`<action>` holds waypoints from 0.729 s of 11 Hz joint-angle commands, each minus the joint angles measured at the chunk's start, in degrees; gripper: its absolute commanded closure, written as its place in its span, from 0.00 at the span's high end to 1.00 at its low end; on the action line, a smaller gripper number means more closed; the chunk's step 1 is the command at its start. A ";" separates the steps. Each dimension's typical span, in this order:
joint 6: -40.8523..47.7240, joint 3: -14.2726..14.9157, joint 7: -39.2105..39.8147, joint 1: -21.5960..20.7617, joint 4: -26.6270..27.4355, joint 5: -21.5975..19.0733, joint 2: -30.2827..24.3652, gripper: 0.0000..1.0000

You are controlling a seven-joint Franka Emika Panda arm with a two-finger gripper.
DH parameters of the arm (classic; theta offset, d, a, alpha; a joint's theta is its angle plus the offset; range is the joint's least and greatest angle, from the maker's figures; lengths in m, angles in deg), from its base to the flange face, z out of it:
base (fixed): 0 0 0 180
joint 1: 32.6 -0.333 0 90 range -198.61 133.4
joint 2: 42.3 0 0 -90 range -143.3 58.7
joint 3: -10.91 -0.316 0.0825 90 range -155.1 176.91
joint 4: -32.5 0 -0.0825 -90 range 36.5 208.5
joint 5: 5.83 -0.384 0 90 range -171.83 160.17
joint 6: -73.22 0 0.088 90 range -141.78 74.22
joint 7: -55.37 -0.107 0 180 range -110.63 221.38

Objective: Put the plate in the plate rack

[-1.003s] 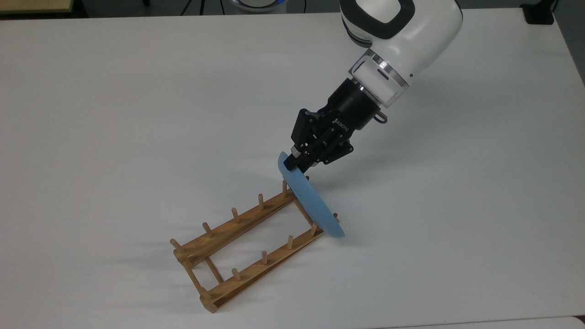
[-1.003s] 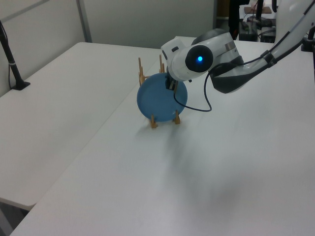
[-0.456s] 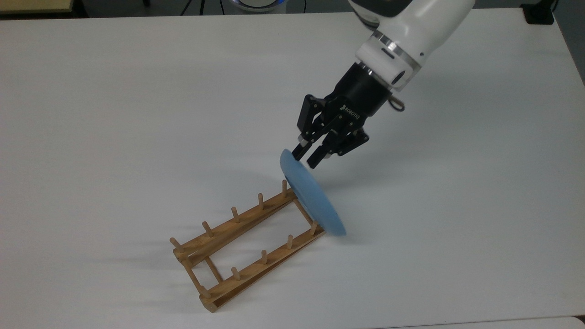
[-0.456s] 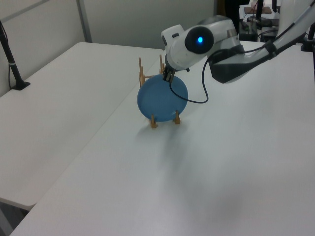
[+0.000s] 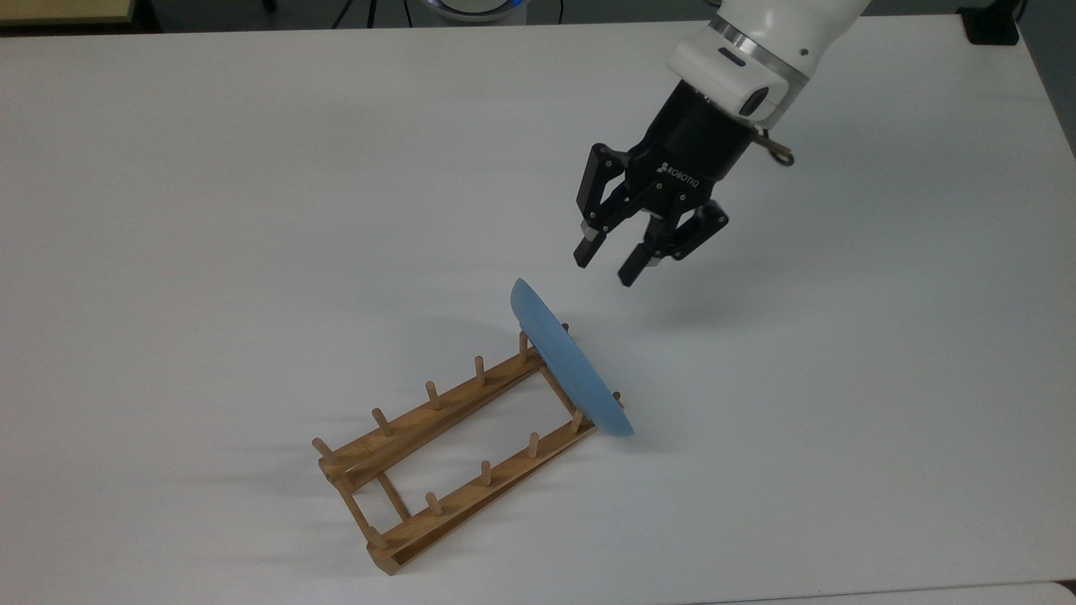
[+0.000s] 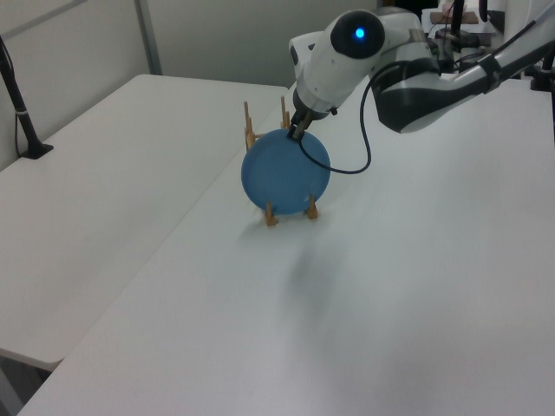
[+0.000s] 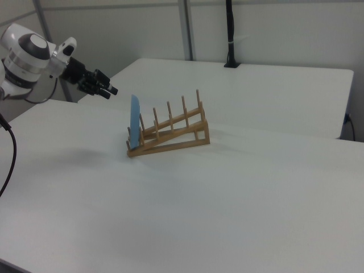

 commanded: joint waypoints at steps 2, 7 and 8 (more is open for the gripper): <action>-0.57 0.33 0.38 0.63 -1.34 -24.82 -4.96 1.00; 18.38 6.91 19.86 4.92 1.36 -50.53 -14.53 1.00; 18.33 6.66 20.77 6.94 5.56 -50.20 -17.35 1.00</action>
